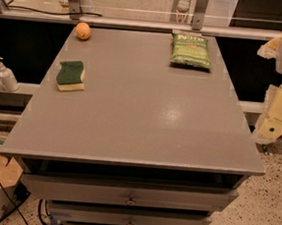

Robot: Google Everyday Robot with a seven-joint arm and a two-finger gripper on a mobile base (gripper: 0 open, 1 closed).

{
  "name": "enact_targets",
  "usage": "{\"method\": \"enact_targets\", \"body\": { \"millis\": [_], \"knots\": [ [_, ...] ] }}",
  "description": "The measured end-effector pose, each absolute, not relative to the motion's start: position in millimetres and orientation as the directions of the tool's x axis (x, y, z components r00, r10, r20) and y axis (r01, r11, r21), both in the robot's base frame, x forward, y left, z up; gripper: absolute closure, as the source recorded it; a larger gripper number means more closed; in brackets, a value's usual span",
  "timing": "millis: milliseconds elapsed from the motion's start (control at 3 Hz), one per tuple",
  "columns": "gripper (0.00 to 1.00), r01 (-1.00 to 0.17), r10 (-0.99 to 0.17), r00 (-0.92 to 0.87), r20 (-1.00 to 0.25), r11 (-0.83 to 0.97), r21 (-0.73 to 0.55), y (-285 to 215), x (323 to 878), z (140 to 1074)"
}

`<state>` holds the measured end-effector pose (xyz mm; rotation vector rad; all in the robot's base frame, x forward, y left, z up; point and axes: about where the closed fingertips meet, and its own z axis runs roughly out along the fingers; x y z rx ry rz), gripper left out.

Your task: Move green jalapeno chip bag near sponge

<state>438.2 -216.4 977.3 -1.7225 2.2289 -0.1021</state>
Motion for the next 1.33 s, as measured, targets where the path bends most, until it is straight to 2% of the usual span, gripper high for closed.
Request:
{"method": "enact_targets", "body": {
  "millis": [333,667,1000,1333],
  "knots": [
    [0.0,-0.928,-0.952,-0.218,-0.213,0.27,-0.256,-215.7,438.8,978.8],
    [0.0,-0.928,-0.947,-0.174,-0.27,0.249,-0.276,-208.8,447.4,979.3],
    [0.0,-0.926,-0.915,-0.132,-0.381,0.251,-0.282,-206.8,471.5,976.9],
    [0.0,-0.93,-0.91,-0.126,-0.395,0.246,-0.271,-201.9,473.6,974.1]
  ]
}}
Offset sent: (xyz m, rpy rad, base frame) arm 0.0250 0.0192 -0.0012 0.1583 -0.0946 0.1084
